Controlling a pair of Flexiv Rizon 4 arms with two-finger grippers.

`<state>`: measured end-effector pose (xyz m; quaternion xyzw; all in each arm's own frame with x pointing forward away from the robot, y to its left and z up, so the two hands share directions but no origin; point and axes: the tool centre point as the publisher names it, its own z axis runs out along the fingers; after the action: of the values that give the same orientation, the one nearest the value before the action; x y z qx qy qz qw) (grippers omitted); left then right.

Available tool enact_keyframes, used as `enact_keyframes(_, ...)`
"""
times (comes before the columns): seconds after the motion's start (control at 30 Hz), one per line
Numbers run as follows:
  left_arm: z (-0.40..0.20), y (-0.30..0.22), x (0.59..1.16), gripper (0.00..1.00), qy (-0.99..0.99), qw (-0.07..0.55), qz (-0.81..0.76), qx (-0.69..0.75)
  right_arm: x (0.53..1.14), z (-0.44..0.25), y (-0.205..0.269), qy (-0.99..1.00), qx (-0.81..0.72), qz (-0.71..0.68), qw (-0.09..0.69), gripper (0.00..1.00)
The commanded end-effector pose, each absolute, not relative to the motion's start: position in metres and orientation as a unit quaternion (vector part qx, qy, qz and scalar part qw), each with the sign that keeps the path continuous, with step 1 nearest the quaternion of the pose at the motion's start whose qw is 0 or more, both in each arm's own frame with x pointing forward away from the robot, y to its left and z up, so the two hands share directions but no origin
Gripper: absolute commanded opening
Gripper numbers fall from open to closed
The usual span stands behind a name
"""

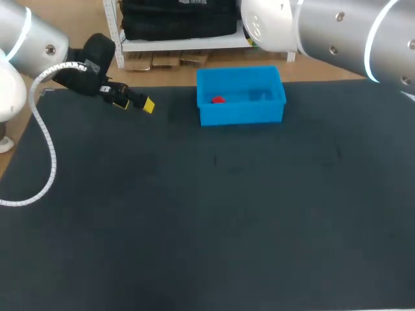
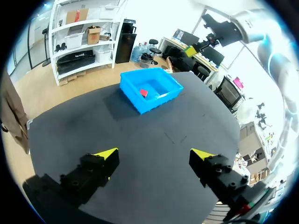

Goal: Use the left arm to pick the red cube and place it into the blue plastic box first, then use the right arm to grasp the green cube and put it into the same blue plastic box after the first action is fully finished.

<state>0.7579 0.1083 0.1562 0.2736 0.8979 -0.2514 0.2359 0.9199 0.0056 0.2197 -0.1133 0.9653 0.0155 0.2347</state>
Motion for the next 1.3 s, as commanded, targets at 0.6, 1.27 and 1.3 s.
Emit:
enact_keyframes(0.6,0.156,0.109,0.759,1.00,0.897,0.235,-0.253,0.275,0.953,0.212,0.002,0.958,-0.099,0.025,0.266,0.00)
enact_keyframes(1.27,0.156,0.109,0.759,1.00,0.897,0.235,-0.253,0.275,0.962,0.192,-0.002,0.941,-0.120,0.023,0.316,0.00)
enact_keyframes(1.3,0.156,0.109,0.759,1.00,0.897,0.235,-0.253,0.275,0.962,0.192,-0.002,0.940,-0.123,0.020,0.318,0.00)
